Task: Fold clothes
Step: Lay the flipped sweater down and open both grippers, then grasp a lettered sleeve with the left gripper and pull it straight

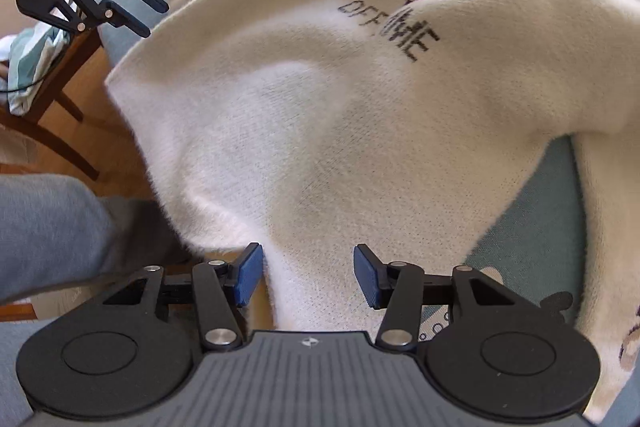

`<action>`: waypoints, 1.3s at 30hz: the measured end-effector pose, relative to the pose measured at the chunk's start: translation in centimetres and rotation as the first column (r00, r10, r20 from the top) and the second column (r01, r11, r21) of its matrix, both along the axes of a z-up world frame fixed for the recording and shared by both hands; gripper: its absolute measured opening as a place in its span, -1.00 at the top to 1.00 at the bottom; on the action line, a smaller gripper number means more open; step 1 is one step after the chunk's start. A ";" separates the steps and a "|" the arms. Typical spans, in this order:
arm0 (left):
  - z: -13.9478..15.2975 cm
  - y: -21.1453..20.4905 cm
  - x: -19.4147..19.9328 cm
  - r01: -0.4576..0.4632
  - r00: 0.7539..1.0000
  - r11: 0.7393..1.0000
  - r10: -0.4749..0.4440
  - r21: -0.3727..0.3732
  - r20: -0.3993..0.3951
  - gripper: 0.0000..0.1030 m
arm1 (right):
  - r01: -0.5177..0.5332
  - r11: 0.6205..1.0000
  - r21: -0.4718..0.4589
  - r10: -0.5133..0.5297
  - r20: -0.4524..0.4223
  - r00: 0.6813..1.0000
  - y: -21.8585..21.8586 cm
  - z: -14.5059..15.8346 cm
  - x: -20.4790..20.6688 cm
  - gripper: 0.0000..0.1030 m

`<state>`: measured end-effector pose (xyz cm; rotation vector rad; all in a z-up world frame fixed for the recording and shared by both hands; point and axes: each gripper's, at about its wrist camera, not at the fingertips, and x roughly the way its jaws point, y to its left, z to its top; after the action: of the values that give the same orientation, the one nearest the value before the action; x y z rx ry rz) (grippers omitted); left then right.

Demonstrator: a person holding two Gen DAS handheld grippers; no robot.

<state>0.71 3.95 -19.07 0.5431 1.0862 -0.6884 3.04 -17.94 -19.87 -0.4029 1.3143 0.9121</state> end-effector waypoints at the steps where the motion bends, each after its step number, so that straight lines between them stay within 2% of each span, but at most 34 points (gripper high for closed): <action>1: 0.0 0.3 1.1 -0.044 0.999 0.999 0.044 -0.007 0.021 0.41 | 0.045 0.999 0.030 -0.044 -0.022 0.999 -0.6 0.4 0.5 -0.09; 4: -0.8 0.9 4.1 -0.153 0.984 0.988 0.152 0.012 0.091 0.39 | 0.153 0.983 0.097 -0.148 -0.062 0.987 -1.9 1.1 1.7 -0.17; 7: -2.4 1.7 6.3 -0.256 0.955 0.963 0.240 0.082 0.173 0.39 | 0.202 0.976 0.084 -0.200 -0.034 0.979 -2.1 0.6 2.2 -0.20; 9: -3.1 2.6 7.4 -0.321 0.935 0.939 0.294 0.121 0.198 0.39 | 0.227 0.971 0.076 -0.227 -0.012 0.974 -2.0 0.3 2.4 -0.20; 13: -4.5 5.1 8.7 -0.425 0.901 0.895 0.404 0.136 0.158 0.39 | 0.260 0.961 0.090 -0.264 0.027 0.964 -0.7 -0.5 2.4 -0.20; 15: -4.9 6.8 9.0 -0.493 0.868 0.856 0.471 0.158 0.159 0.37 | 0.278 0.953 0.120 -0.283 0.028 0.959 0.6 -0.8 2.6 -0.20; 17: -5.4 8.6 9.2 -0.559 0.828 0.812 0.538 0.167 0.156 0.19 | 0.276 0.950 0.146 -0.283 0.030 0.959 2.0 -0.9 2.6 -0.20; 19: -5.8 10.4 9.3 -0.614 0.789 0.775 0.602 0.146 0.122 0.13 | 0.269 0.948 0.167 -0.279 0.034 0.960 3.4 -1.0 2.7 -0.20; 22: -6.5 12.7 9.0 -0.663 0.747 0.740 0.664 0.112 0.038 0.12 | 0.260 0.948 0.184 -0.270 0.030 0.962 5.0 -1.1 2.8 -0.20; 25: -7.0 13.8 8.5 -0.676 0.735 0.734 0.678 0.071 -0.011 0.07 | 0.271 0.943 0.193 -0.276 0.002 0.961 6.0 -1.3 3.1 -0.20; 26: -7.2 14.2 8.5 -0.677 0.734 0.734 0.679 0.058 -0.025 -0.01 | 0.272 0.943 0.190 -0.277 -0.004 0.961 6.3 -1.4 3.2 -0.20; 31: -8.4 16.6 9.7 -0.700 0.708 0.714 0.689 -0.024 -0.155 -0.12 | 0.255 0.953 0.165 -0.258 -0.005 0.966 7.6 -1.7 3.3 -0.20; 35: -8.4 17.6 10.6 -0.653 0.735 0.752 0.602 -0.088 -0.313 -0.11 | 0.243 0.957 0.160 -0.246 -0.001 0.969 8.7 -1.8 3.5 -0.20; 39: -8.5 17.8 11.0 -0.596 0.772 0.794 0.525 -0.119 -0.358 -0.05 | 0.242 0.955 0.173 -0.242 -0.016 0.970 9.9 -2.0 3.8 -0.20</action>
<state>11.67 21.73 -27.60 -0.1142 1.3605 -0.3526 6.80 -8.04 -21.82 -0.1046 1.2371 0.8099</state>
